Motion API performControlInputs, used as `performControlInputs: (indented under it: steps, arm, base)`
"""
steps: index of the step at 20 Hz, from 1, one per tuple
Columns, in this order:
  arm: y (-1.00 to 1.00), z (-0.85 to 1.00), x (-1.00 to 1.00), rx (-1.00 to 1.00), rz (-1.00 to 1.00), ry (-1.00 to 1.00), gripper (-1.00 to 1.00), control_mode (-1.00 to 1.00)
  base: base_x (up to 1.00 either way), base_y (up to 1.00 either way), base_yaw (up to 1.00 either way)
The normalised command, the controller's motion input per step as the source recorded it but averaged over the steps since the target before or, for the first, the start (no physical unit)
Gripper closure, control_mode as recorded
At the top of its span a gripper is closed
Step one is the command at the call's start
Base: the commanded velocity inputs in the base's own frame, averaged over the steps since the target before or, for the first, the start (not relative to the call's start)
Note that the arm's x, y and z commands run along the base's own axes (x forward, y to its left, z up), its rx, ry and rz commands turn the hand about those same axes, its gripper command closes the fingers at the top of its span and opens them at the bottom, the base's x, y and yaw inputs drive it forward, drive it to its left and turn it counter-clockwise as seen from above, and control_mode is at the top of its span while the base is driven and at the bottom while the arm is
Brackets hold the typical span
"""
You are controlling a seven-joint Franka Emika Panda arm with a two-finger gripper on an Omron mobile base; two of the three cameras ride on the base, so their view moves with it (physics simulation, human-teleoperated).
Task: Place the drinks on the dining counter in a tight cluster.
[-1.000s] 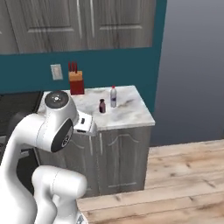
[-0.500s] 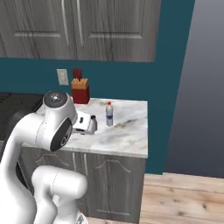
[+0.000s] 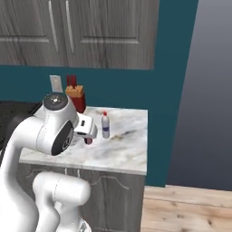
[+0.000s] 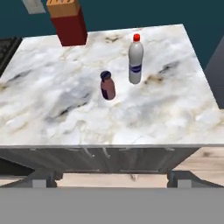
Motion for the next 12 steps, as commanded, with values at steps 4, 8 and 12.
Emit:
performControlInputs:
  steps: [4,8,12]
  arm:
    - [0.0,0.0,0.0,0.0,0.0,0.0,-1.0,1.0]
    - [0.0,0.0,0.0,0.0,0.0,0.0,-1.0,1.0]
    - [0.0,0.0,0.0,0.0,0.0,0.0,-1.0,1.0]
  base:
    - [0.98,-0.18,-0.19]
    - [0.71,-0.27,-0.15]
    - [0.27,-0.32,-0.01]
